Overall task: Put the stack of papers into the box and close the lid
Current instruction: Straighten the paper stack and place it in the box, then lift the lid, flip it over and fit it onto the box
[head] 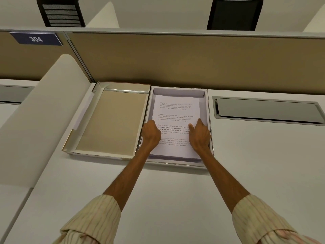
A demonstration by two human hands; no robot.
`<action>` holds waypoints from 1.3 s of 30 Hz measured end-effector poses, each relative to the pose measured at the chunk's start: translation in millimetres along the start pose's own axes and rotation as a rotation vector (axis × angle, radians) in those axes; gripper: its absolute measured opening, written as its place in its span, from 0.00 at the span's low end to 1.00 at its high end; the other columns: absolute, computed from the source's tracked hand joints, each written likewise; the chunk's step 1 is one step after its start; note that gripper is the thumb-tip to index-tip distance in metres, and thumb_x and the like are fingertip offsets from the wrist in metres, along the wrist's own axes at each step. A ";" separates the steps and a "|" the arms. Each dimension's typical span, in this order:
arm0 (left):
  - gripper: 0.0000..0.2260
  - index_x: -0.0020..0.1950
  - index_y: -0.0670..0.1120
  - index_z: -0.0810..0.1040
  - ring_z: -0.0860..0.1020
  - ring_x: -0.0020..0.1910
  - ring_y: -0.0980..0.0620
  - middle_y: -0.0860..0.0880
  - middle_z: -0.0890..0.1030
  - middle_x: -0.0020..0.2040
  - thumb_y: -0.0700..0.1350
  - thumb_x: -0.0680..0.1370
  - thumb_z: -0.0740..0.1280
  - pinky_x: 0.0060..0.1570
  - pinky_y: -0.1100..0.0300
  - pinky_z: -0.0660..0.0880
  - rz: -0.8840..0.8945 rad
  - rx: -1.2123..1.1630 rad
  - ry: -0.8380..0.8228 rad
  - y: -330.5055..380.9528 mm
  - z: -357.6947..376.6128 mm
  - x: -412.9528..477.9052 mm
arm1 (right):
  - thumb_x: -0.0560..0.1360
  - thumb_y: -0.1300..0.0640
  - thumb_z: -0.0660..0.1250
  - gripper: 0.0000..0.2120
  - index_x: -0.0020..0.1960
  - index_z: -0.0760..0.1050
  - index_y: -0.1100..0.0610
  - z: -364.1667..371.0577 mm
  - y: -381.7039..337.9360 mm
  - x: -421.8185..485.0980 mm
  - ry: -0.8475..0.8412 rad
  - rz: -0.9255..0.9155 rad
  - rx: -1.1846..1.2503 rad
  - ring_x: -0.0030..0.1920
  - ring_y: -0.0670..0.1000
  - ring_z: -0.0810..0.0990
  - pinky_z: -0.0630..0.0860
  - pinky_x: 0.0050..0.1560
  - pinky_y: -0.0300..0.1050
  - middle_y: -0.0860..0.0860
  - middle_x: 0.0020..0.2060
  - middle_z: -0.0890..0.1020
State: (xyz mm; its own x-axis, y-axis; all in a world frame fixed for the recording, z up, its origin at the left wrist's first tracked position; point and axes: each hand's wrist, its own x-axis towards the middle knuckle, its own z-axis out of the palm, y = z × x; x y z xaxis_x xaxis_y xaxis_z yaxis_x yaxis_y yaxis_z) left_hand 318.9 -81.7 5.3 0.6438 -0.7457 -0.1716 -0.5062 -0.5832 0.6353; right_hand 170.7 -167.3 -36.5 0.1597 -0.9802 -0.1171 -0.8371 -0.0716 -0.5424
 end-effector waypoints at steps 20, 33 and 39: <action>0.09 0.53 0.34 0.78 0.82 0.51 0.39 0.37 0.82 0.51 0.37 0.78 0.63 0.44 0.54 0.76 -0.143 0.058 0.107 -31.8 -91.9 -30.6 | 0.79 0.51 0.62 0.25 0.71 0.63 0.63 -8.9 -77.7 -43.0 0.077 -0.187 0.199 0.62 0.59 0.77 0.73 0.63 0.52 0.60 0.65 0.75; 0.31 0.67 0.32 0.62 0.69 0.65 0.36 0.34 0.69 0.66 0.48 0.73 0.70 0.56 0.44 0.74 -0.381 0.055 0.344 -90.6 -109.0 -38.8 | 0.75 0.43 0.67 0.23 0.63 0.74 0.57 23.5 -111.9 -63.1 -0.216 -0.574 0.131 0.65 0.55 0.74 0.70 0.66 0.55 0.55 0.65 0.76; 0.40 0.73 0.31 0.51 0.72 0.65 0.34 0.33 0.66 0.69 0.49 0.73 0.71 0.61 0.45 0.73 -0.603 -0.278 0.336 -123.6 -118.3 -41.7 | 0.69 0.37 0.70 0.29 0.62 0.77 0.56 58.0 -129.7 -86.2 -0.373 -0.681 -0.127 0.66 0.55 0.72 0.70 0.62 0.52 0.54 0.64 0.77</action>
State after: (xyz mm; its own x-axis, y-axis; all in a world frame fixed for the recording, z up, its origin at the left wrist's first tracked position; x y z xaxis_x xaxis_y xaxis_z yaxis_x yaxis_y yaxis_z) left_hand 422.6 59.6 23.0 0.9276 -0.1573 -0.3389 0.1252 -0.7237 0.6786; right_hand 295.8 -62.8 -4.3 0.8052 -0.5880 -0.0773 -0.5420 -0.6767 -0.4984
